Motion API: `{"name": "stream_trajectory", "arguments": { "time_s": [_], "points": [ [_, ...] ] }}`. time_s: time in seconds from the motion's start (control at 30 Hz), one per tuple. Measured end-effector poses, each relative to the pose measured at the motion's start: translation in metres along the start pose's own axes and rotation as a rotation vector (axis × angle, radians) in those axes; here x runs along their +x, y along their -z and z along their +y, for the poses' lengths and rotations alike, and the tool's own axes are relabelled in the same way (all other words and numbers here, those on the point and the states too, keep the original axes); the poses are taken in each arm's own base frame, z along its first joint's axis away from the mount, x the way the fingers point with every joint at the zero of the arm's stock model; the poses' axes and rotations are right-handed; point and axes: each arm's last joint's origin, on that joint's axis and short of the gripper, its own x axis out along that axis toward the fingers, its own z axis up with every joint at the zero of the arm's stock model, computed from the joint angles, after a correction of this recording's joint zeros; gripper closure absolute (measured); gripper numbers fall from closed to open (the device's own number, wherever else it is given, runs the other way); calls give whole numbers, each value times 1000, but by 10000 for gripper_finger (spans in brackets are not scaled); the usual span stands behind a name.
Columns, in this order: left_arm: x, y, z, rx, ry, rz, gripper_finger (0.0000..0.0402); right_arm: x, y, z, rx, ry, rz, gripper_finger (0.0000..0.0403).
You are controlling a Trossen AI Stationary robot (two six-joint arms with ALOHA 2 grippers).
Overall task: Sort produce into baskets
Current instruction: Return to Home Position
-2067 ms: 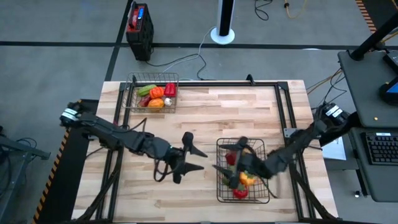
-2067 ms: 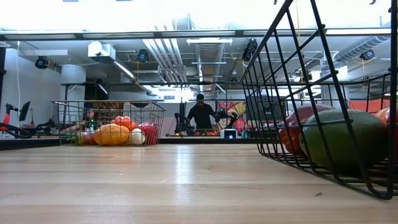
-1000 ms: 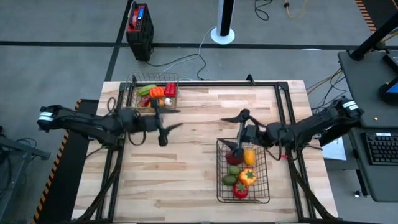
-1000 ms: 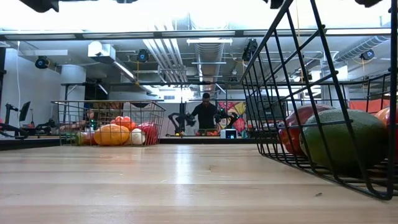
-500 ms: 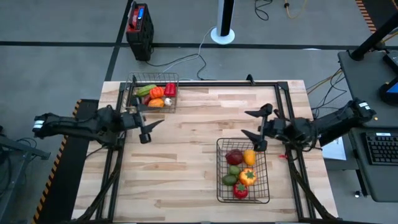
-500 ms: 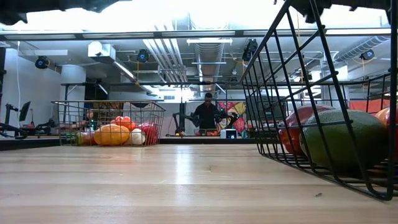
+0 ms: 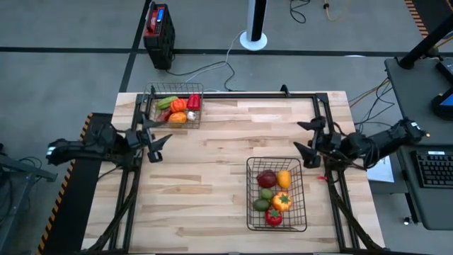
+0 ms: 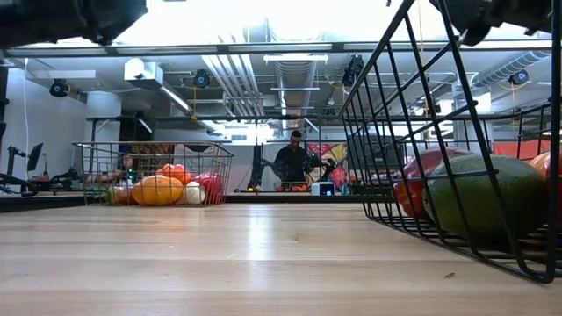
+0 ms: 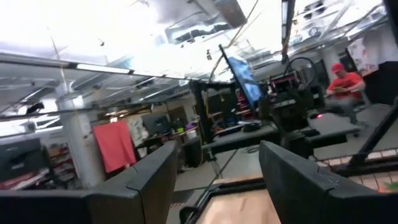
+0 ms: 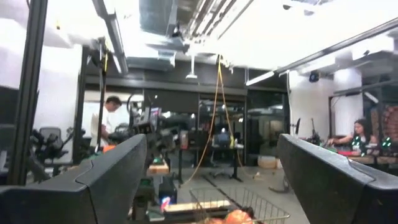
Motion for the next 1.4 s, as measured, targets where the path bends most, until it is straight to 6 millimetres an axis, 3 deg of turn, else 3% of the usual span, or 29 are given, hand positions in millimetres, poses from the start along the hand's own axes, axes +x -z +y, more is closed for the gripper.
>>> {"name": "stream_trajectory", "arguments": {
  "time_s": [0.33, 0.53, 0.97, 1.4],
  "points": [
    [-24, 47, -13, -78, 22, 82, 206, -34, 11, -13, 34, 14, -48, 48],
    [-28, 68, -21, -166, 76, 297, 224, -41, 17, -15, -2, -9, 23, 48],
    [-26, 66, -15, -60, -61, 312, 228, -41, 28, -13, -47, 7, 133, 48],
    [-25, 69, -17, -44, -49, 343, 228, -39, 33, -11, -61, 0, 182, 48]
  ]
}}
